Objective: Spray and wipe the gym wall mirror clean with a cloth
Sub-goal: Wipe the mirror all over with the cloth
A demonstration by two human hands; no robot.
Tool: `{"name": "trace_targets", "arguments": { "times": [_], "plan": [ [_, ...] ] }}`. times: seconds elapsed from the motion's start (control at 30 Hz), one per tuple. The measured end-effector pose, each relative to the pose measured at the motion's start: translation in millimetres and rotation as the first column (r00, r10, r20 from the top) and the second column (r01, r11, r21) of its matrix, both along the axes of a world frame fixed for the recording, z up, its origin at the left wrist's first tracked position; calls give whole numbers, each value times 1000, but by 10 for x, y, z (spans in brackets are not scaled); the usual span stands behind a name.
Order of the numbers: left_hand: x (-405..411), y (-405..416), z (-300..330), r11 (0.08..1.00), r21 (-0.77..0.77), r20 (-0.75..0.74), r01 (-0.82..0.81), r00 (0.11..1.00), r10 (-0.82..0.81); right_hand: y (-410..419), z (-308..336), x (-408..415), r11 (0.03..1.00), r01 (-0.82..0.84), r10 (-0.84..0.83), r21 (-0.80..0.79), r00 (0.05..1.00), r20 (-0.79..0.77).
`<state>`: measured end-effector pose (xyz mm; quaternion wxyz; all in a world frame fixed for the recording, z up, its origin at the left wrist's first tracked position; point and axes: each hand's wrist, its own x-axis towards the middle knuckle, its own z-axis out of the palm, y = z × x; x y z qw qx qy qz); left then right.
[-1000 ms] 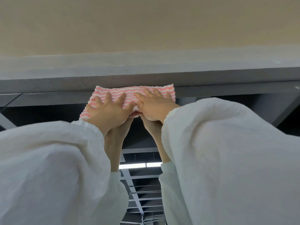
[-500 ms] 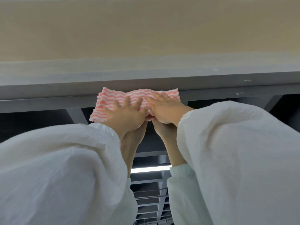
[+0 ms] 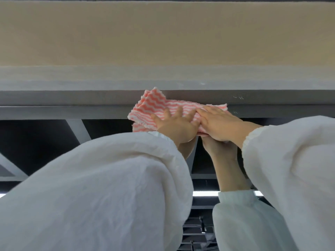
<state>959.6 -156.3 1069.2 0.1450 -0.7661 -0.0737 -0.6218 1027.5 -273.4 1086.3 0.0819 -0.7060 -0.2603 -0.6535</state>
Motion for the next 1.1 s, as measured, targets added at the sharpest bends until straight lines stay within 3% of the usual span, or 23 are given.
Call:
{"name": "trace_targets", "arguments": {
  "times": [0.3, 0.5, 0.8, 1.1],
  "plan": [
    [-66, 348, 361, 998, 70, 68, 4, 998, -9, 75, 170, -32, 988, -29, 44, 151, 994, -96],
    [-291, 698, 260, 999, 51, 85, -11, 996, 6, 347, 77, -215, 976, 56, -20, 208, 985, -173],
    [-697, 1547, -185, 995, 46, 102, -91, 991, 86, 1226, -443, -785, 995, 38, -20, 88, 981, -193],
    [-1352, 2617, -762, 977, 74, 73, -200, 978, 195, 2518, -934, -1455, 994, -108, 105, -13, 985, -140]
  ]
}}
